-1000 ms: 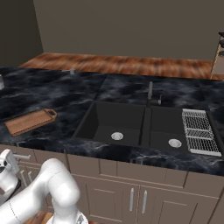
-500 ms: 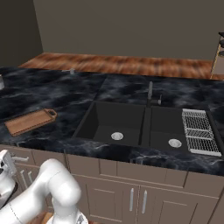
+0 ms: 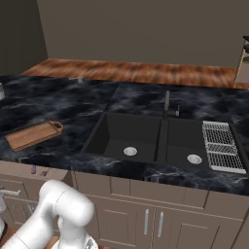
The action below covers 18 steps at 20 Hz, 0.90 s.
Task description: Open the drawer on the left and place the cutting tools on the cutting board.
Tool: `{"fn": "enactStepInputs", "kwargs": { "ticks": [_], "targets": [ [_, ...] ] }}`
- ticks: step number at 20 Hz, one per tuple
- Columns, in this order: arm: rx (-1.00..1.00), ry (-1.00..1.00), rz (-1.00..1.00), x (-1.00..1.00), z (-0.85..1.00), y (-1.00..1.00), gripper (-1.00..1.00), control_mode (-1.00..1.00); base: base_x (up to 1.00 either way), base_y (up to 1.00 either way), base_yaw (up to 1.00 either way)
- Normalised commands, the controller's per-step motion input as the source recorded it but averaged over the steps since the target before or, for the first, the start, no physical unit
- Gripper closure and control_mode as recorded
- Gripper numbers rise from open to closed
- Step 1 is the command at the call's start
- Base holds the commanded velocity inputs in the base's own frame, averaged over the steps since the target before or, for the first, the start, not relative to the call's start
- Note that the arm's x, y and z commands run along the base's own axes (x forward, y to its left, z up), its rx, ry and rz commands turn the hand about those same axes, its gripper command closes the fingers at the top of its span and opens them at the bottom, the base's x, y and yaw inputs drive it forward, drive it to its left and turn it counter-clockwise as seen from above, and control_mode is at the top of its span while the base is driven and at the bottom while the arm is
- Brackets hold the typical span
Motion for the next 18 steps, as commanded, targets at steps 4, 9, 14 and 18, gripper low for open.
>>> {"fn": "enactStepInputs", "kwargs": {
  "ticks": [4, 9, 14, 18],
  "targets": [
    [0.0, -0.03, 0.06, -1.0, -0.26, -0.24, 1.0, -1.0, 0.0, 0.0, 0.0],
    [0.0, -0.02, 0.04, -1.0, -0.25, -0.19, 1.0, -1.0, 0.0, 0.0, 0.0],
    [0.0, 0.0, 0.01, -1.0, -0.17, -0.05, 1.0, -1.0, 0.0, 0.0, 0.0],
    [0.0, 0.0, 0.0, -0.31, -0.01, 0.0, 1.0, -1.0, 0.0, 0.0, 0.0]
  ]
}}
